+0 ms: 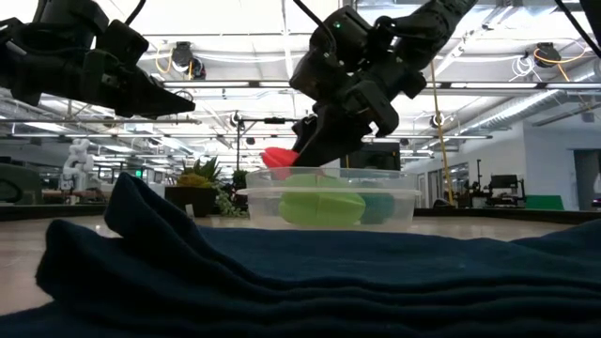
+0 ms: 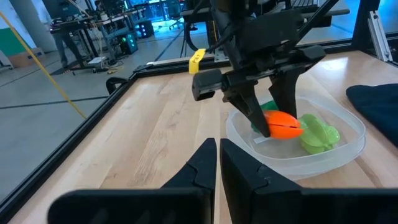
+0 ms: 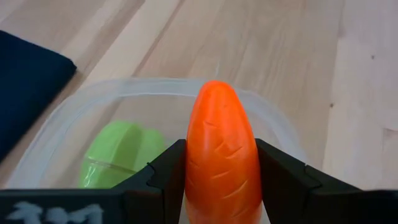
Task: Pick and placing Produce into tupperware
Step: Put the carrot into the transparent bin
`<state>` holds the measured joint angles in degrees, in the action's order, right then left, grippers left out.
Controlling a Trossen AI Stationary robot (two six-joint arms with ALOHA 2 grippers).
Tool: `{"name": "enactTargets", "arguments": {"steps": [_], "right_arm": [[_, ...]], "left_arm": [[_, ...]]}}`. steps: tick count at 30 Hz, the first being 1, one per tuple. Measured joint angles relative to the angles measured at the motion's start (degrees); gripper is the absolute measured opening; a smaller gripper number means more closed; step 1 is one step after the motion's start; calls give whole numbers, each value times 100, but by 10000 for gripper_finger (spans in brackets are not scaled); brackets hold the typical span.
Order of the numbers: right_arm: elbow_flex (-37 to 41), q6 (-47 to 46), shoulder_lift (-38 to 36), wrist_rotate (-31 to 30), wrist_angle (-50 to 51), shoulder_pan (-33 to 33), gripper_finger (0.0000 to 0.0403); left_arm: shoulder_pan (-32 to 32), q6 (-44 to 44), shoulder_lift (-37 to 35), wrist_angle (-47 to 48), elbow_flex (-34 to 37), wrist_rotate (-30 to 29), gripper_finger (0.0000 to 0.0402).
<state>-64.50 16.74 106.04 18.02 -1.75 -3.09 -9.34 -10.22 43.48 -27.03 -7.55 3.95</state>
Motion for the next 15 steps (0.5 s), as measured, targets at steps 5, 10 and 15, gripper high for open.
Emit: {"name": "enactTargets", "arguments": {"steps": [5, 10, 15], "right_arm": [[75, 201, 0, 2, -60, 4, 157], [134, 345, 0, 2, -47, 4, 157], [143, 143, 120, 2, -114, -57, 157]], "left_arm": [[0, -2, -1, 2, 0, 0, 26], [0, -2, -2, 2, 0, 0, 26], [0, -2, 0, 2, 0, 0, 26]]}}
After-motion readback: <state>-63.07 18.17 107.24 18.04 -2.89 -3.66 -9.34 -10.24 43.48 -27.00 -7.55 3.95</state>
